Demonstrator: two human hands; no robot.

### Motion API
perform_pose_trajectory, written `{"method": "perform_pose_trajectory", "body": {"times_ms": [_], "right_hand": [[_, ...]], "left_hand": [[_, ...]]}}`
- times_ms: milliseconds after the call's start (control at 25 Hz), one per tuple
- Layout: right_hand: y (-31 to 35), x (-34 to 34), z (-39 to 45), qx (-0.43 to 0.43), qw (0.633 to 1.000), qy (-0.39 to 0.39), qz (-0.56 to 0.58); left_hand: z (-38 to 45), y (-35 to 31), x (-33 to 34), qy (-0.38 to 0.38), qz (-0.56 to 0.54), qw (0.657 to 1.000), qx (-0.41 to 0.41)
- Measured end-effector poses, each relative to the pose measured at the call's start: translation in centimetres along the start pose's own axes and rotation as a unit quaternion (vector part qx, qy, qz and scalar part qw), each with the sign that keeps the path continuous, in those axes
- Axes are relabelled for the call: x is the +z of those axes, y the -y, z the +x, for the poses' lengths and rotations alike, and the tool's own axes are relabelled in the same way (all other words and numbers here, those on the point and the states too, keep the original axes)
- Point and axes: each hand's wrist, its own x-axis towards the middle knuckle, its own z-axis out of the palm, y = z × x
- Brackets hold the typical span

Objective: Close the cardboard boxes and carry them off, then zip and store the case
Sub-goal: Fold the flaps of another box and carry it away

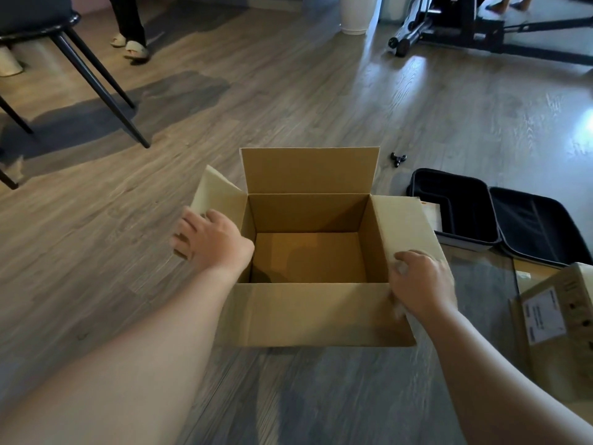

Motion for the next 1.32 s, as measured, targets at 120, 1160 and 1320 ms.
{"method": "perform_pose_trajectory", "body": {"times_ms": [120, 1160, 1320], "right_hand": [[-1.3, -0.6, 0.7, 0.116, 0.992, 0.011, -0.046], [5.7, -0.7, 0.7, -0.188, 0.973, -0.031, 0.13], [4.3, 2.0, 0.9, -0.195, 0.966, 0.137, 0.102]], "left_hand": [[-1.0, -2.4, -0.3, -0.026, 0.005, 0.998, 0.062], [-2.8, -2.6, 3.7, 0.209, 0.002, 0.97, 0.126], [-1.3, -0.3, 4.0, 0.207, -0.026, 0.975, 0.082]]}}
